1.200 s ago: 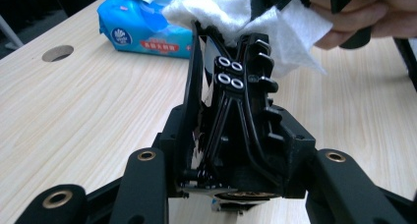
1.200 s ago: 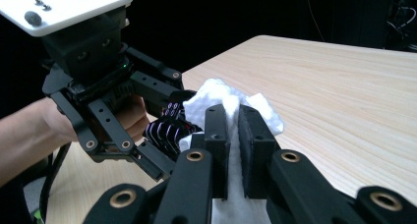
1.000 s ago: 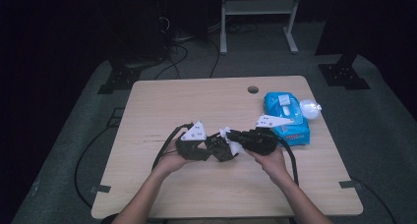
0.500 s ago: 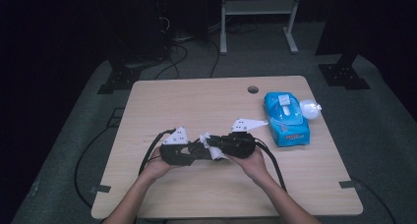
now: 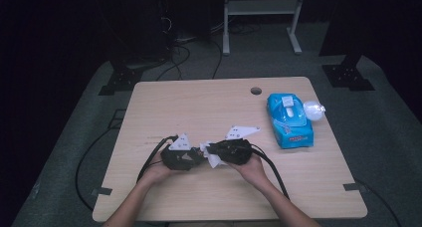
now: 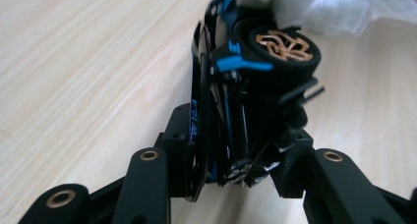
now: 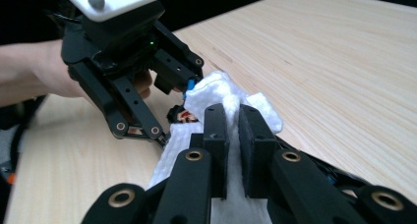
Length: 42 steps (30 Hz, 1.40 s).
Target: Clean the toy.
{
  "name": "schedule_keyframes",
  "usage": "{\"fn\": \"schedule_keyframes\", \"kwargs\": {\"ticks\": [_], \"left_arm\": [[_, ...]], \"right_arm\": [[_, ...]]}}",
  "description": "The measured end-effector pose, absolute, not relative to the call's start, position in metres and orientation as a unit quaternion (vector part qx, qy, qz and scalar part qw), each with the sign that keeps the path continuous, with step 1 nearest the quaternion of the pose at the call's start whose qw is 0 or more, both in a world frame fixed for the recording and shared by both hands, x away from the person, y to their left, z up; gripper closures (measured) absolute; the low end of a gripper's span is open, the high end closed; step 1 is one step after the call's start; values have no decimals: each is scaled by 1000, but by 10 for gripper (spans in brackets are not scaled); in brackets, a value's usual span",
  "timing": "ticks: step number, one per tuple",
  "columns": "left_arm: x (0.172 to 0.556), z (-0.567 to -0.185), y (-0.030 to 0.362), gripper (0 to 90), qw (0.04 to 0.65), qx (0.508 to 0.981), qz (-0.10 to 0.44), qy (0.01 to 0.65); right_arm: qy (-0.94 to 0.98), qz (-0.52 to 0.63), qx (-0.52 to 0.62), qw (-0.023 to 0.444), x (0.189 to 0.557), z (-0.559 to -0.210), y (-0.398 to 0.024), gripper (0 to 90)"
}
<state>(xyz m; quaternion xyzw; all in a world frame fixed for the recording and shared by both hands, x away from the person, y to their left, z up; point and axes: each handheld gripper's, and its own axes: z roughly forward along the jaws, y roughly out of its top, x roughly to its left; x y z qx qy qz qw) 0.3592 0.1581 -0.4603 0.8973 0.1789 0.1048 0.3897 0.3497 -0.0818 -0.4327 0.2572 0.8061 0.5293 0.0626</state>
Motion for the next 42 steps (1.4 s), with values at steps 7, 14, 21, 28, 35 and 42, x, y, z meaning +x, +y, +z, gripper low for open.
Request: {"fn": "schedule_keyframes", "kwargs": {"ticks": [7,14,21,28,35,42], "left_arm": [[361,-466,164,581,367,905,108,184],[361,-463,172,531,378,900,108,190],[361,-453,165,480,389,896,115,181],[367,-449,154,572,378,902,125,167],[367,-450,156,573,380,901,125,168],[367,-449,155,574,378,901,124,171]], "right_arm": [[809,521,264,70,356,-439,-75,822],[814,511,264,78,358,-440,-68,820],[820,504,258,85,359,-438,-63,821],[825,495,257,92,363,-436,-69,821],[819,486,285,110,374,-433,-100,822],[812,484,304,120,379,-432,-116,822]]}}
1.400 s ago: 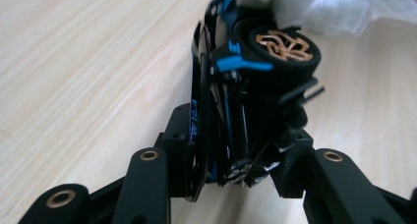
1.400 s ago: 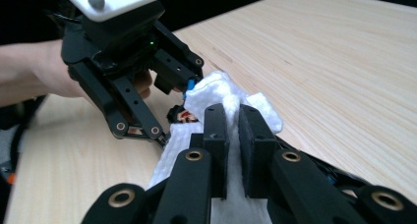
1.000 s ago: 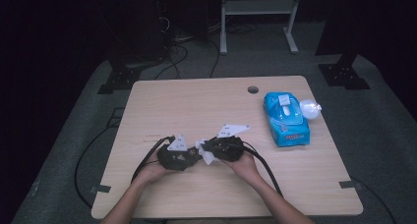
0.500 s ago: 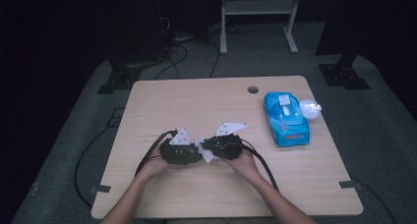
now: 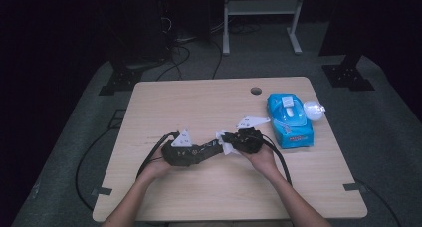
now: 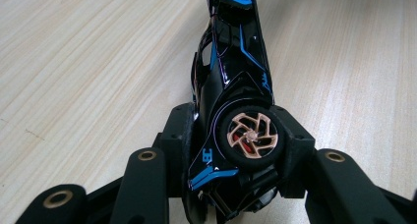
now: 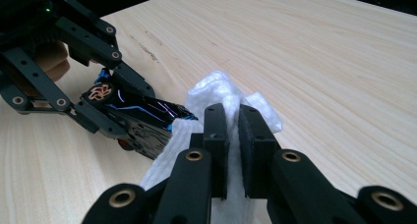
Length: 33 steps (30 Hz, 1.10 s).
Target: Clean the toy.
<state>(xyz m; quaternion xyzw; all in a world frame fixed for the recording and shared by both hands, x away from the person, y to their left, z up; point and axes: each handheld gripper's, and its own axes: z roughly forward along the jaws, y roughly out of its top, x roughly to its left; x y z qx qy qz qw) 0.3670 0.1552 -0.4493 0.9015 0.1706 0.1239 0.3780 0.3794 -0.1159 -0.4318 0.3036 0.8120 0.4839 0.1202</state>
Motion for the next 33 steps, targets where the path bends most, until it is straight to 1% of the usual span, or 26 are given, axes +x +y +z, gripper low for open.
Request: {"fn": "schedule_keyframes", "kwargs": {"ticks": [3,7,9,14,17,21,22,25,30,33], "left_arm": [[368,-449,156,574,379,902,122,168],[368,-449,158,575,379,903,119,166],[368,-449,159,576,379,903,119,164],[368,-449,159,576,379,903,119,164],[368,-449,159,575,378,903,119,164],[370,-449,159,569,378,903,116,167],[370,-448,156,551,385,900,113,169],[372,-446,151,492,378,903,112,169],[377,-438,136,472,367,909,114,161],[383,-436,125,467,348,916,114,163]], "right_arm": [[812,479,307,130,379,-430,-119,823],[805,481,325,126,382,-431,-128,823],[798,489,335,113,384,-433,-133,823],[792,501,334,96,382,-435,-130,823],[798,493,333,99,382,-438,-130,823],[789,497,349,92,385,-440,-141,822],[788,499,349,92,384,-438,-144,822],[786,502,349,92,383,-436,-146,822],[785,505,348,93,381,-434,-151,822],[780,508,352,94,381,-435,-157,822]]}}
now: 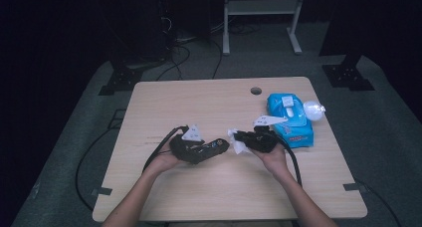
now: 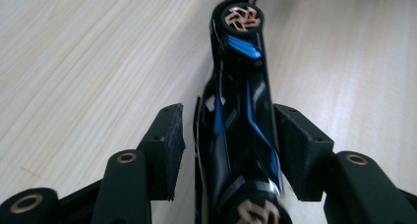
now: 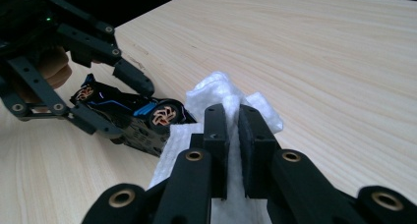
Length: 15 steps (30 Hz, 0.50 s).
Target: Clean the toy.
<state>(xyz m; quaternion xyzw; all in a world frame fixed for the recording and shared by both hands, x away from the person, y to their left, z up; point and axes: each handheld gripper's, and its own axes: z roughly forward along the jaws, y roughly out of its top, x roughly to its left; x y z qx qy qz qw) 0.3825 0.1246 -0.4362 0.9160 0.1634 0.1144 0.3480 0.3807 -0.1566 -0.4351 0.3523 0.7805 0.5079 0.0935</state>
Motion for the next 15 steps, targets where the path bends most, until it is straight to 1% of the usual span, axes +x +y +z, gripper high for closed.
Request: {"fn": "schedule_keyframes", "kwargs": {"ticks": [4,7,8,9,10,11,15], "left_arm": [[389,-434,107,472,327,927,100,156],[390,-434,100,475,310,933,103,152],[391,-434,93,487,293,938,108,150],[391,-434,93,499,293,938,108,150],[391,-434,89,511,278,942,118,149],[391,-434,89,547,278,942,118,149],[389,-431,85,571,266,946,126,134]], "right_arm": [[776,510,360,87,380,-441,-164,822],[775,511,362,83,381,-442,-165,822],[774,513,362,83,380,-441,-166,822],[773,514,363,83,380,-441,-166,821],[772,515,363,82,380,-441,-166,822],[773,515,362,81,379,-441,-167,822],[774,516,360,78,378,-442,-166,821]]}}
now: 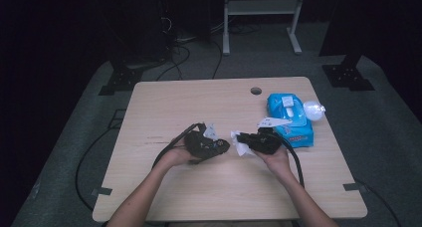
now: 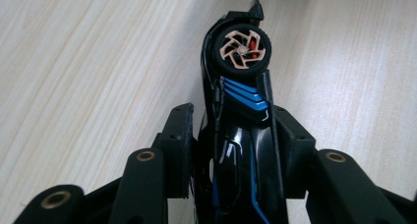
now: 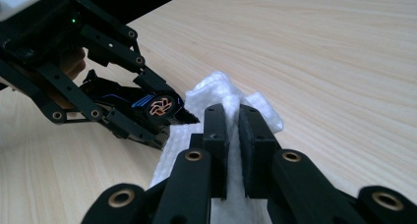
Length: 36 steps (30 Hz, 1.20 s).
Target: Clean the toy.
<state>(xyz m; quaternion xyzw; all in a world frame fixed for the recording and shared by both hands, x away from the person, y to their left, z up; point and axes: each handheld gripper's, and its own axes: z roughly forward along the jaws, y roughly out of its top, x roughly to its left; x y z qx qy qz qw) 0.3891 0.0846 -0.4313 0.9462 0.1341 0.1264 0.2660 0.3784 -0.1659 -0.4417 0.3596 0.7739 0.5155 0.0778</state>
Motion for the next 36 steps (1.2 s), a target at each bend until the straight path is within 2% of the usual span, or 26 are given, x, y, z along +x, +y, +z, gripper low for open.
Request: {"fn": "schedule_keyframes", "kwargs": {"ticks": [12,19,30,36], "left_arm": [[372,-424,86,577,348,919,154,105],[363,-404,93,577,402,896,160,101],[361,-401,95,578,430,883,156,107],[360,-397,99,578,456,869,153,116]], "right_arm": [[766,552,325,58,367,-424,-154,821],[752,566,331,71,363,-414,-167,821],[741,576,340,61,363,-415,-177,821],[740,569,354,53,366,-426,-180,821]]}}
